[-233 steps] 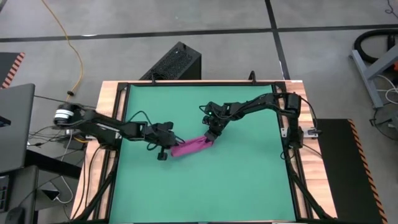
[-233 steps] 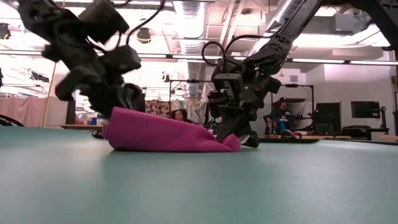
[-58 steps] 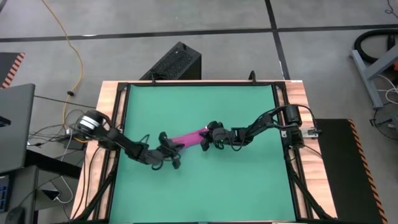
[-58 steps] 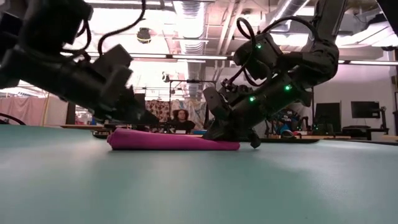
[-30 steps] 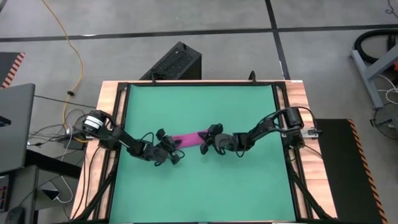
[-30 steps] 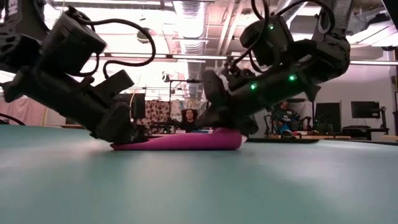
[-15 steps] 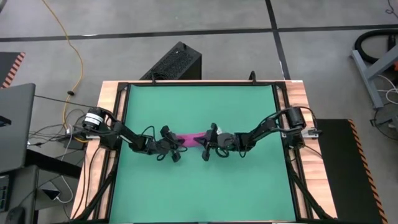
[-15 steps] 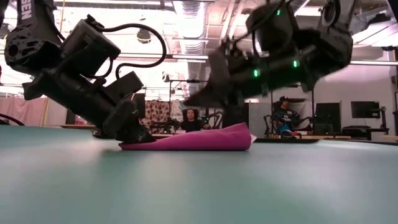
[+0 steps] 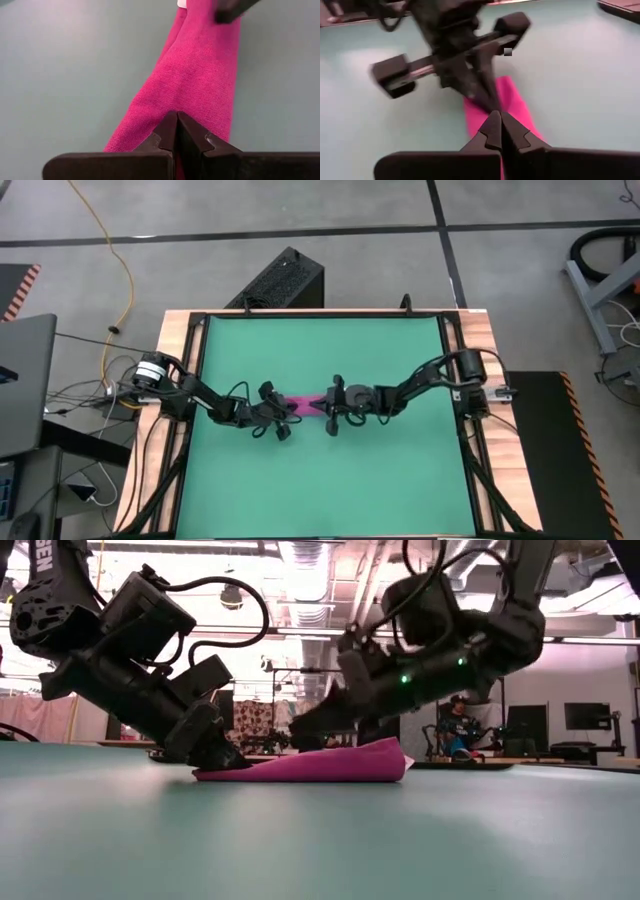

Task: Roll towel into tight, uniform cylinder
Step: Roll the pink towel

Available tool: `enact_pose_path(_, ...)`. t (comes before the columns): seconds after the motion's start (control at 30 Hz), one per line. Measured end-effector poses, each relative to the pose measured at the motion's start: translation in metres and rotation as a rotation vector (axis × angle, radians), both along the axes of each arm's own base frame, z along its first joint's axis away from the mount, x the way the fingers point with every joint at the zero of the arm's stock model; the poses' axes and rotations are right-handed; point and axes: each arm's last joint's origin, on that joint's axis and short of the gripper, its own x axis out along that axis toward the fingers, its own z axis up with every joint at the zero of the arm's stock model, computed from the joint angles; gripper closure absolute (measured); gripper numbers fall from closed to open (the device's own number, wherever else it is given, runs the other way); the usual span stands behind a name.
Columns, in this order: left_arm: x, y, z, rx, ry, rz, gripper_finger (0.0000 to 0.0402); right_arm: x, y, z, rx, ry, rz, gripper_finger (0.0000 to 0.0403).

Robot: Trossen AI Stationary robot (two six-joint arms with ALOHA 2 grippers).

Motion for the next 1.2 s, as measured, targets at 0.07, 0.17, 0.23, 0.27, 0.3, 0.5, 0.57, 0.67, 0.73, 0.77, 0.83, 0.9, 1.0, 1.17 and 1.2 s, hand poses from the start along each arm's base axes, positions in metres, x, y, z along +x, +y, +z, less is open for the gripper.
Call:
enact_pose_path(0.07, 0.0, 0.0, 0.0, -0.002, -0.001, -0.003, 0.0401, 0.001, -0.004, -0.007, 0.012, 0.017, -0.014, 0.0393)
enact_pose_path(0.17, 0.0, 0.0, 0.0, 0.001, 0.003, -0.009, 0.0401, 0.0, -0.011, -0.023, 0.036, 0.077, -0.044, 0.0393)
enact_pose_path(0.23, 0.0, 0.0, 0.0, -0.001, 0.005, -0.017, 0.0401, 0.0, -0.016, -0.032, 0.056, 0.103, -0.063, 0.0394)
enact_pose_path(0.27, 0.0, 0.0, 0.0, -0.002, 0.006, -0.018, 0.0401, 0.0, -0.018, -0.035, 0.069, 0.107, -0.074, 0.0394)
enact_pose_path(0.3, 0.0, 0.0, 0.0, -0.002, 0.006, -0.019, 0.0401, 0.0, -0.02, -0.037, 0.084, 0.107, -0.084, 0.0394)
enact_pose_path(0.5, 0.0, -0.006, 0.018, -0.022, -0.053, -0.062, 0.0401, 0.0, -0.023, -0.054, 0.145, 0.132, -0.105, 0.0394)
enact_pose_path(0.57, -0.002, -0.008, 0.032, -0.022, -0.089, -0.09, 0.0402, 0.0, -0.023, -0.055, 0.162, 0.134, -0.11, 0.0394)
enact_pose_path(0.67, -0.006, -0.01, 0.057, -0.003, -0.153, -0.105, 0.0402, -0.001, -0.023, -0.055, 0.169, 0.14, -0.112, 0.0394)
enact_pose_path(0.73, -0.011, -0.01, 0.073, 0.009, -0.198, -0.081, 0.0401, -0.001, -0.022, -0.056, 0.169, 0.141, -0.111, 0.0394)
enact_pose_path(0.77, -0.013, -0.01, 0.079, 0.013, -0.217, -0.07, 0.0401, -0.001, -0.023, -0.056, 0.169, 0.142, -0.112, 0.0394)
enact_pose_path(0.83, -0.016, -0.009, 0.09, 0.017, -0.274, -0.055, 0.0401, -0.001, -0.023, -0.056, 0.171, 0.142, -0.113, 0.0394)
enact_pose_path(0.9, -0.015, -0.01, 0.096, 0.015, -0.328, -0.057, 0.0402, -0.001, -0.023, -0.056, 0.171, 0.141, -0.113, 0.0394)
enact_pose_path(1.0, -0.013, -0.01, 0.086, 0.022, -0.318, -0.06, 0.0401, -0.001, -0.023, -0.056, 0.17, 0.128, -0.111, 0.0394)
enact_pose_path(1.17, -0.002, -0.004, 0.054, 0.039, -0.247, -0.037, 0.0401, -0.001, -0.022, -0.055, 0.169, 0.124, -0.109, 0.0394)
enact_pose_path(1.2, 0.0, -0.001, 0.049, 0.039, -0.24, -0.028, 0.0401, -0.001, -0.022, -0.056, 0.169, 0.126, -0.108, 0.0394)
